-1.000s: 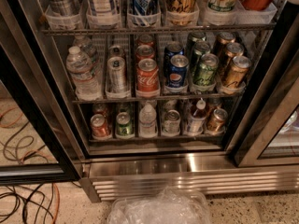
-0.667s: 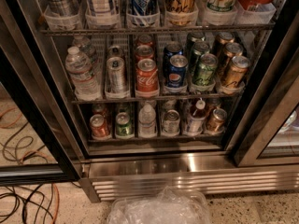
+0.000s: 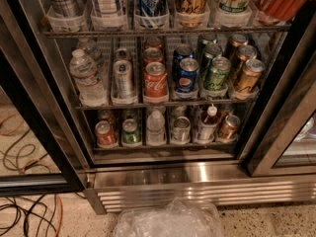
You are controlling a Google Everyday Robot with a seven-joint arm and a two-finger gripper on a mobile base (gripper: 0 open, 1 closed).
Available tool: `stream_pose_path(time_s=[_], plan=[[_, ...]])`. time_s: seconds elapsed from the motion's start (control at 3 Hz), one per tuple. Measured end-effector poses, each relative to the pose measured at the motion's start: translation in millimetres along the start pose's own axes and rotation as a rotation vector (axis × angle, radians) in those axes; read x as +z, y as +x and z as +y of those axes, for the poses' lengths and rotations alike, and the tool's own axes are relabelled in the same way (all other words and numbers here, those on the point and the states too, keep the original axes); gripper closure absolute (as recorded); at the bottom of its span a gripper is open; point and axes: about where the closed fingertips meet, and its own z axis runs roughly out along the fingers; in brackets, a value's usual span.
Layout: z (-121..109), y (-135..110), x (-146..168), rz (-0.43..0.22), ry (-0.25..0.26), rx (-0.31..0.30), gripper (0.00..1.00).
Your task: Pick coke can from top shelf of fridge
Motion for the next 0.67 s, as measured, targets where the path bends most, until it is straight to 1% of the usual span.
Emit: stream_pose_path(time_s=[0.33,0.67], plan=[[25.5,25.7,-19.5,0.069,-0.113,0.034,1.0],[44.4,43.3,-33.6,0.126,-0.212,0.051,1.0]])
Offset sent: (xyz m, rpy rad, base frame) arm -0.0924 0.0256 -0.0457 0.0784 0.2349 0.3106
